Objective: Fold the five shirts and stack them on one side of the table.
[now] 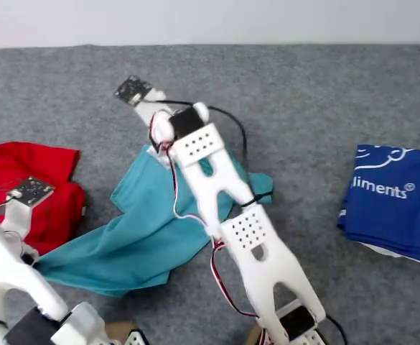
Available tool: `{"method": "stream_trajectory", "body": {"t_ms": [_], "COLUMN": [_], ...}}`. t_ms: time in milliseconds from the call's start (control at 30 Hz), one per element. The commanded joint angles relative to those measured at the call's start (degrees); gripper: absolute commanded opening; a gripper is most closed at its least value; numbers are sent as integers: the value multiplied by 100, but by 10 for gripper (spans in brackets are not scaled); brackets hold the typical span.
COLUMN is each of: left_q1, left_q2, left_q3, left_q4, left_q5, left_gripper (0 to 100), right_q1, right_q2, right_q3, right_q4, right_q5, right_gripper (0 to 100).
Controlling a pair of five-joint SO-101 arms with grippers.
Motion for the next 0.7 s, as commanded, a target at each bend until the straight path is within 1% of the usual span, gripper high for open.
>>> {"method": "stream_trajectory", "body": {"t_ms": [0,100,467,667], "left_q1": [9,9,26,18], "left_q2": [-220,-220,-211,-211], "left_q3": [-207,-207,-207,-207], "left_q4": [88,88,88,88], "left_q5": [35,35,35,35], "left_gripper": [5,5,5,5], "right_q1": [-31,-84,-295,-295], "right_q2": [-13,13,-4,-48], "right_q3": [-343,-325,1134,1240], "right_q4": [-347,-637,-1305,-1279], "right_q5": [-44,-440,-457,-448], "right_gripper": [130,153,154,150]}}
